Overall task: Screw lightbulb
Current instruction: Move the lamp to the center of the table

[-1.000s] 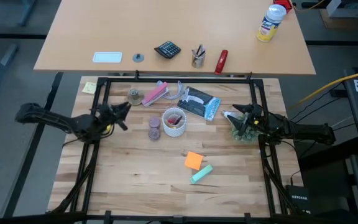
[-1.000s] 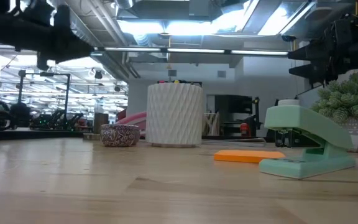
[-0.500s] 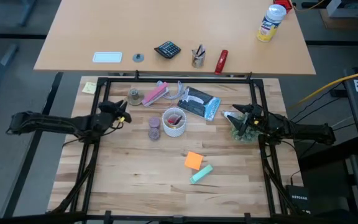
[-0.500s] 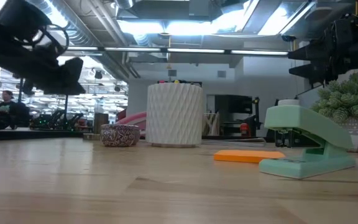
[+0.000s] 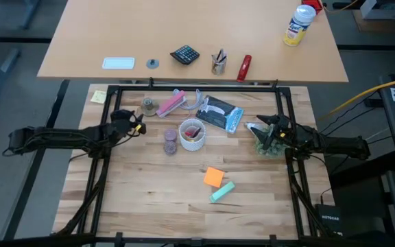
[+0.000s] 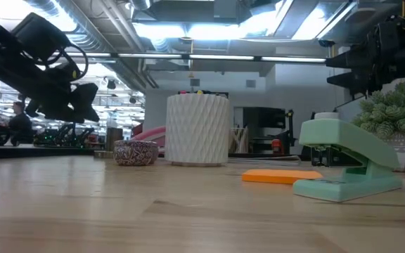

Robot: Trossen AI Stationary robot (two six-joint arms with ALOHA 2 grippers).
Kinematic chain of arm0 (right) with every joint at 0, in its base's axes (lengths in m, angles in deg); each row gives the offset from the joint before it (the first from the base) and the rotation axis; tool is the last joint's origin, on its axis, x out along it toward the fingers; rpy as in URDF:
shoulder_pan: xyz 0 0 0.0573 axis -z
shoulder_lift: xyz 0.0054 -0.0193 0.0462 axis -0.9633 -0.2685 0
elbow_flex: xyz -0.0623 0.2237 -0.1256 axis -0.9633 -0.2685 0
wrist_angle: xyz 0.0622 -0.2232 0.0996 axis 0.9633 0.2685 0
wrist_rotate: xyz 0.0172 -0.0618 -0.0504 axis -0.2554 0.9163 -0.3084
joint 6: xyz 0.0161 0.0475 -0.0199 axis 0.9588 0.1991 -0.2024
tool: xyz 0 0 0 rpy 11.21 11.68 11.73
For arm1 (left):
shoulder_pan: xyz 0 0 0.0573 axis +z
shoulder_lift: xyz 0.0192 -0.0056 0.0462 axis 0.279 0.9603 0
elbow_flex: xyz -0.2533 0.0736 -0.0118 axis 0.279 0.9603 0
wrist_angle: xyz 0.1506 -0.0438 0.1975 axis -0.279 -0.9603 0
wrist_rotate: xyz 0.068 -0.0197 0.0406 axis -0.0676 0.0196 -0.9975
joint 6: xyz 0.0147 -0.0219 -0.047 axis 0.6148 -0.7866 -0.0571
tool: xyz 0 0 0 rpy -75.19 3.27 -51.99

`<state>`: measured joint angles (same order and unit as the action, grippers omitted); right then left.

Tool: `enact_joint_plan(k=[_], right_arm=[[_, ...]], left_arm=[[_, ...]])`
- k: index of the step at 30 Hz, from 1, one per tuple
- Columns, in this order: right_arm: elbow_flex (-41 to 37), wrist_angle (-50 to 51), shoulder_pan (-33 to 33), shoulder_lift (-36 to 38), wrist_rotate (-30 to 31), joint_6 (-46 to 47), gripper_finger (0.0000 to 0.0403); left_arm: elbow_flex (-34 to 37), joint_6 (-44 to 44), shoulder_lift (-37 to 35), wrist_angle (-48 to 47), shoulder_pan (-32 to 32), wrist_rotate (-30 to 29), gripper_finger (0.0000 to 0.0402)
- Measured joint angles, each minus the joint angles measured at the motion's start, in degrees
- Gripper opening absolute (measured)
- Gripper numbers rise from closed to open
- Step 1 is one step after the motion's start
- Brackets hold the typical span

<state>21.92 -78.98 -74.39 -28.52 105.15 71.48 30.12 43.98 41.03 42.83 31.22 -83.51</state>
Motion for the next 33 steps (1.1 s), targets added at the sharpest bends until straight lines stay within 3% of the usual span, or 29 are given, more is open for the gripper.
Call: enact_joint_plan(k=[15,33], right_arm=[[0.0,0.0,0.0,0.0,0.0,-1.5,0.0351],[0.0,0.0,0.0,0.0,0.0,-2.5,0.0351]], left_arm=[[0.0,3.8,15.4,15.7,5.8,6.6,0.0236],[-0.1,12.6,38.0,38.5,9.2,6.7,0.0235]])
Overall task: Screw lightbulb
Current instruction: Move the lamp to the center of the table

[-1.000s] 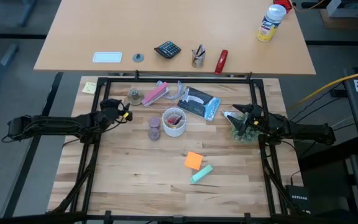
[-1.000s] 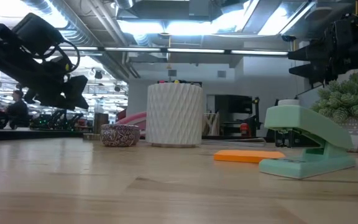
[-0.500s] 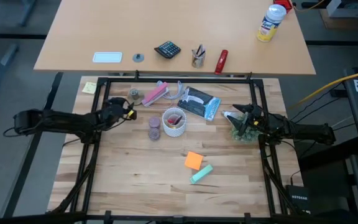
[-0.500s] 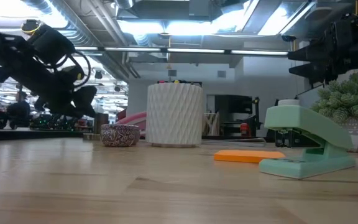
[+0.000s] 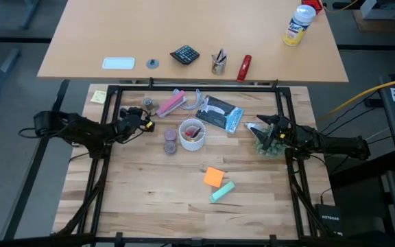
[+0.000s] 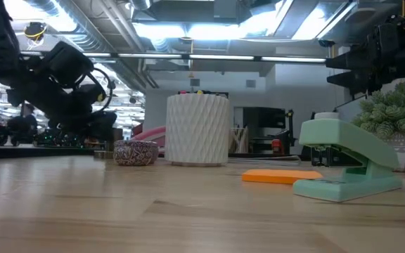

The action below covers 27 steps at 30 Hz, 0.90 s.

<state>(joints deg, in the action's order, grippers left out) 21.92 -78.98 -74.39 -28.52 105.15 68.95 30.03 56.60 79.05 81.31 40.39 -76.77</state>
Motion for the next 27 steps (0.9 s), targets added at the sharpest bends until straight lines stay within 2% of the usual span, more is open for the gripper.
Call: enact_joint_plan(k=[12,27], right_arm=[[0.0,0.0,0.0,0.0,0.0,0.0,0.0351],[0.0,0.0,0.0,0.0,0.0,0.0,0.0351]], left_arm=[[-3.4,7.3,10.3,9.6,2.0,0.0,0.0235],[-12.3,7.3,21.6,9.7,8.4,0.0,0.0235]])
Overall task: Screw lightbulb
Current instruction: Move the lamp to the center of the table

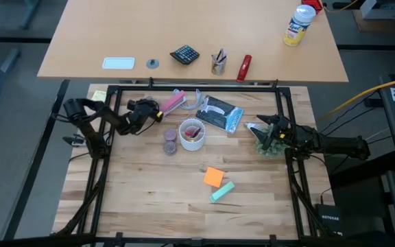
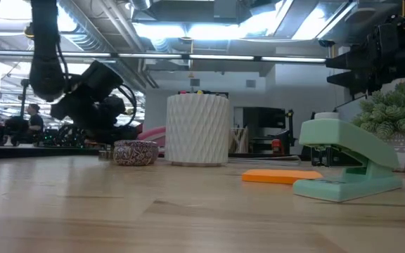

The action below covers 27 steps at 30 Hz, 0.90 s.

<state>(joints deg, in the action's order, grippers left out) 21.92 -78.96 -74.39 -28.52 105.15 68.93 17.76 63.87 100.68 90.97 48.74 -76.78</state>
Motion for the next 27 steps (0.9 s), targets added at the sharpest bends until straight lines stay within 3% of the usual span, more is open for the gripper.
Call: enact_joint_plan(k=[9,16,27], right_arm=[[0.0,0.0,0.0,0.0,0.0,0.0,0.0351],[0.0,0.0,0.0,0.0,0.0,0.0,0.0351],[0.0,0.0,0.0,0.0,0.0,0.1,0.0351]], left_arm=[[-1.7,0.3,1.0,-0.1,0.6,0.0,0.0229],[-1.7,0.1,0.7,0.4,0.4,-0.5,0.0164],[-1.6,0.9,-5.0,-0.3,0.5,-2.3,0.0164]])
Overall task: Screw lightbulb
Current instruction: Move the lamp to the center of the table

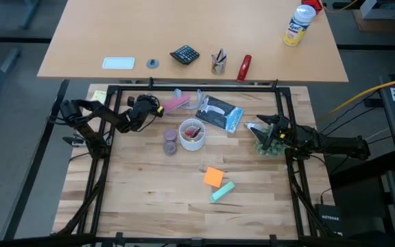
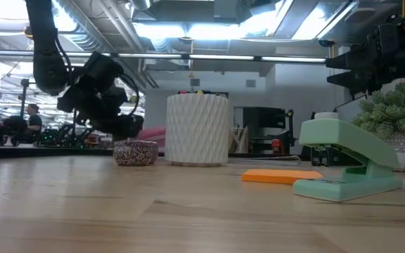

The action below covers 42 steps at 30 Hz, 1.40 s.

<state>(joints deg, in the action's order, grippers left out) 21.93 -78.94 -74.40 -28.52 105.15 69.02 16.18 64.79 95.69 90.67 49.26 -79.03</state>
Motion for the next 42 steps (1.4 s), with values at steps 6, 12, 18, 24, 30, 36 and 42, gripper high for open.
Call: enact_joint_plan(k=[6,12,18,24,30,36,42], right_arm=[[0.0,0.0,0.0,0.0,0.0,0.0,0.0351],[0.0,0.0,0.0,0.0,0.0,0.0,0.0351],[0.0,0.0,0.0,0.0,0.0,0.1,0.0351],[0.0,0.0,0.0,0.0,0.0,0.1,0.0351],[0.0,0.0,0.0,0.0,0.0,0.1,0.0351],[0.0,0.0,0.0,0.0,0.0,0.1,0.0351],[0.0,0.0,0.0,0.0,0.0,0.1,0.0351]], left_arm=[[0.0,4.4,-6.2,0.0,0.0,-4.1,0.0164],[0.0,10.0,-12.9,-0.2,0.0,-5.8,0.0164],[0.0,10.0,-21.4,-0.2,-0.1,-6.4,0.0164],[0.0,8.1,-31.0,0.1,-1.7,-5.0,0.0164],[0.0,2.6,-39.7,0.4,-3.1,-0.9,0.0164],[0.0,-4.8,-45.1,1.7,-4.1,6.4,0.0164],[0.0,-9.7,-46.1,7.9,-6.3,18.4,0.0164]])
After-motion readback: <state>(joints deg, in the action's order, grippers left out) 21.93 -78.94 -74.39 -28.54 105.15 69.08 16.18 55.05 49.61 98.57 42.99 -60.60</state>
